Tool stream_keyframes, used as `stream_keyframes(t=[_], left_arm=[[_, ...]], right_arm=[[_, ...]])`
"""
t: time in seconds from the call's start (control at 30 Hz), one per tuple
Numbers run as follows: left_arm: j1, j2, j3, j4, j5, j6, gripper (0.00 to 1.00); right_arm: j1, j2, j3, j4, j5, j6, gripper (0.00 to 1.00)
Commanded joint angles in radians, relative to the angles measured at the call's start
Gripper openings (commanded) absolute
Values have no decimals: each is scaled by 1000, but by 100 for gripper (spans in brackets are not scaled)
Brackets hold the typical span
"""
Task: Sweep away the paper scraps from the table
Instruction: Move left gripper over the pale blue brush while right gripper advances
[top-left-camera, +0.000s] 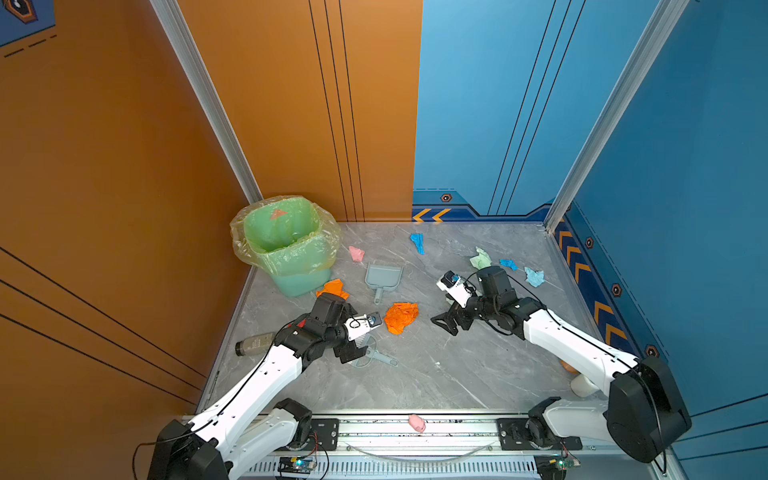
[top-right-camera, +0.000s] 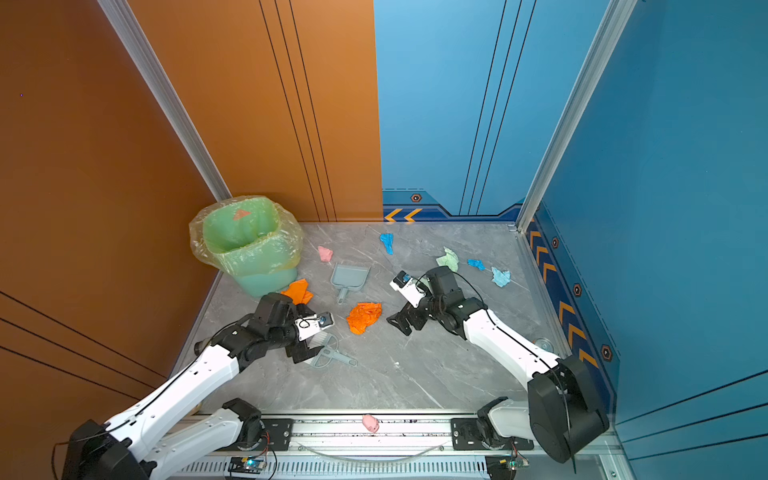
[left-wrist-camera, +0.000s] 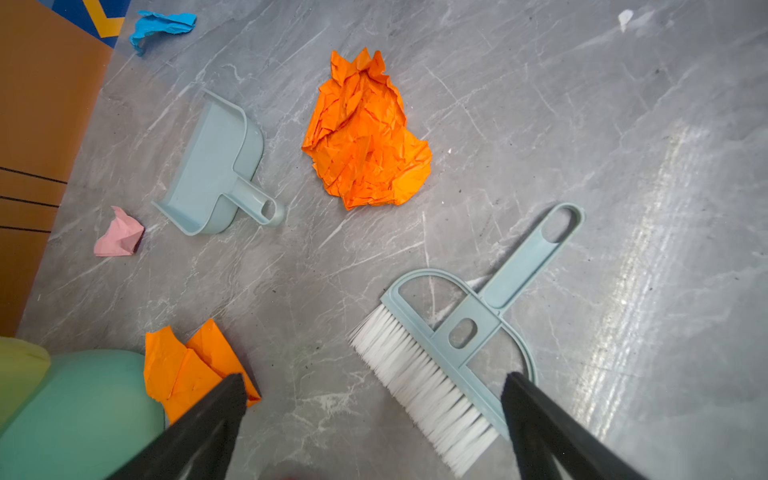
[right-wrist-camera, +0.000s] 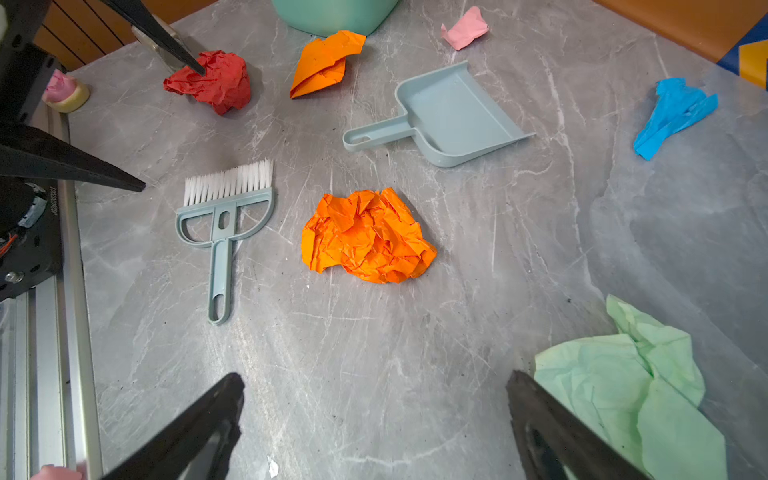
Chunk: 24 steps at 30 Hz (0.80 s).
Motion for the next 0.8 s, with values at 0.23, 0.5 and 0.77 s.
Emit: stream_keyframes(t=[0.23,0.5,0.77], left_arm=[[-39,38,85,-178,-94,180,98],[-70,55,84,-198,-131,368,98],[-90,98,113,-248,-104,473,98]], right_arm=[[6,2,-31,82,-7,42,100],[5,4,-56,101,-3,44,100],[4,-7,-68,106,-2,43,100]])
